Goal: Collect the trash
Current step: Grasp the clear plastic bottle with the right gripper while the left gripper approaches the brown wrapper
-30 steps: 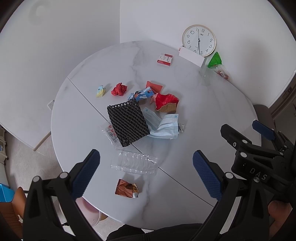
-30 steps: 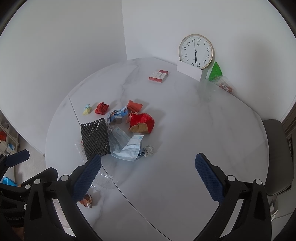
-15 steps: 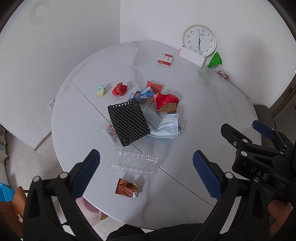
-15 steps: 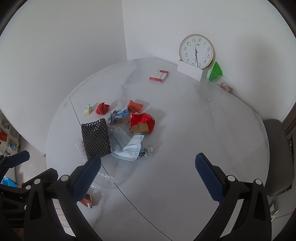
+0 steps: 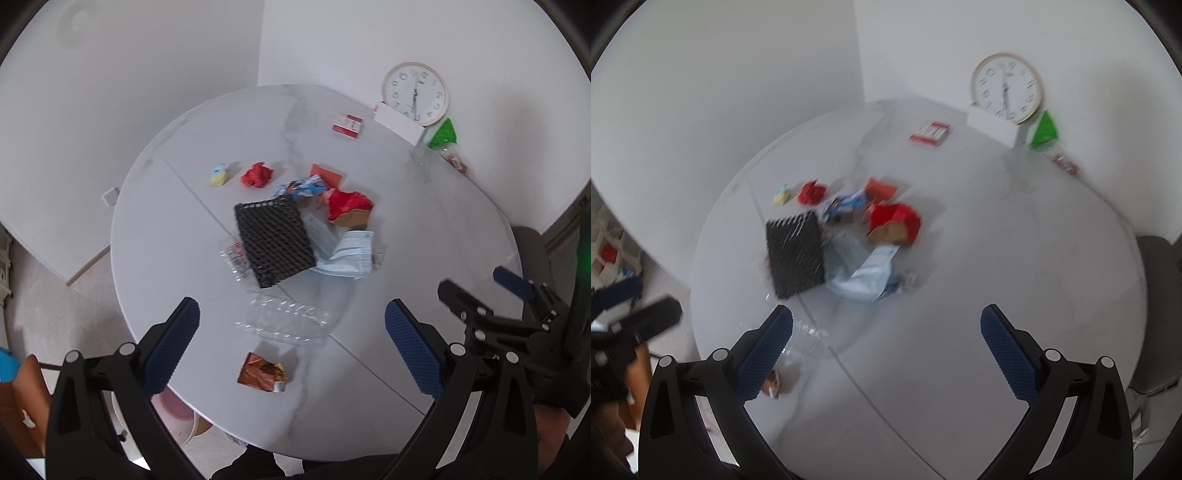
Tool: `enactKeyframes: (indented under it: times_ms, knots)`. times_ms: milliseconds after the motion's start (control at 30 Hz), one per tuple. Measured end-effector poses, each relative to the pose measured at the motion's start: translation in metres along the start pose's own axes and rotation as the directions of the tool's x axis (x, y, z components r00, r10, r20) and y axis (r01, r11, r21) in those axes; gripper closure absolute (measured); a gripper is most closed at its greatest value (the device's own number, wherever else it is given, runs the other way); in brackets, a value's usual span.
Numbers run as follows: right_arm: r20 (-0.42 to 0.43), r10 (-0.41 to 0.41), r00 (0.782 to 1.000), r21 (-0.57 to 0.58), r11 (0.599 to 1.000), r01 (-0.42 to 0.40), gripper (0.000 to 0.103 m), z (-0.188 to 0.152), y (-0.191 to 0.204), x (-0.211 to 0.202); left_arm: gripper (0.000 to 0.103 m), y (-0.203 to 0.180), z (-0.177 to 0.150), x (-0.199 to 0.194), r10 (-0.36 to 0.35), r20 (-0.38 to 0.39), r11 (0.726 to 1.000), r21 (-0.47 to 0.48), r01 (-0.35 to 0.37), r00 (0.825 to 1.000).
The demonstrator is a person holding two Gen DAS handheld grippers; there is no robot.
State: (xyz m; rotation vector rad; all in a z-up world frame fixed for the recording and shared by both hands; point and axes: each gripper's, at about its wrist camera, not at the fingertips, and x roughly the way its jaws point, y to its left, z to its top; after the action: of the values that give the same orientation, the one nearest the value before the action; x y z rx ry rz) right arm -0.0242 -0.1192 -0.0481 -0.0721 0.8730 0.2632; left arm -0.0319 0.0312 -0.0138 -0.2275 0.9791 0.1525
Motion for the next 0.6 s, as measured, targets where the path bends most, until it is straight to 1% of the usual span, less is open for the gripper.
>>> enactKeyframes:
  times_ms: [133,267,333,400,500,567,600]
  knots:
    - [-0.045,0.064,0.997,-0.055,0.996,-0.066,0.002,-0.011,0.010,0.017,0.007,0.023,-0.015,0.005,0.051,-0.008,0.998,-0.037,-0.051,0.999]
    - [-0.083,0.151,0.985,-0.129,0.979,-0.160,0.002,-0.023,0.024,0.033,0.007,0.054,-0.042,0.014,0.120,-0.059,0.989,-0.080,-0.124,0.991]
    - [-0.121,0.208,0.971,-0.178,0.957,-0.228,0.002,-0.033,0.036,0.045,0.007,0.069,-0.054,0.017,0.138,-0.097,0.983,-0.110,-0.149,0.986]
    - [-0.168,0.244,0.955,-0.236,0.931,-0.280,0.002,-0.042,0.051,0.058,0.007,0.085,-0.068,0.019,0.146,-0.136,0.974,-0.154,-0.166,0.980]
    - [-0.212,0.256,0.943,-0.340,0.885,-0.316,0.002,-0.054,0.076,0.075,0.007,0.103,-0.087,0.019,0.164,-0.168,0.959,-0.205,-0.198,0.972]
    - [-0.221,0.253,0.942,-0.405,0.855,-0.325,0.002,-0.058,0.090,0.081,0.007,0.106,-0.093,0.019,0.172,-0.173,0.955,-0.214,-0.208,0.970]
    - [-0.220,0.250,0.943,-0.454,0.829,-0.326,0.002,-0.057,0.098,0.085,0.007,0.104,-0.095,0.018,0.177,-0.177,0.954,-0.210,-0.213,0.968]
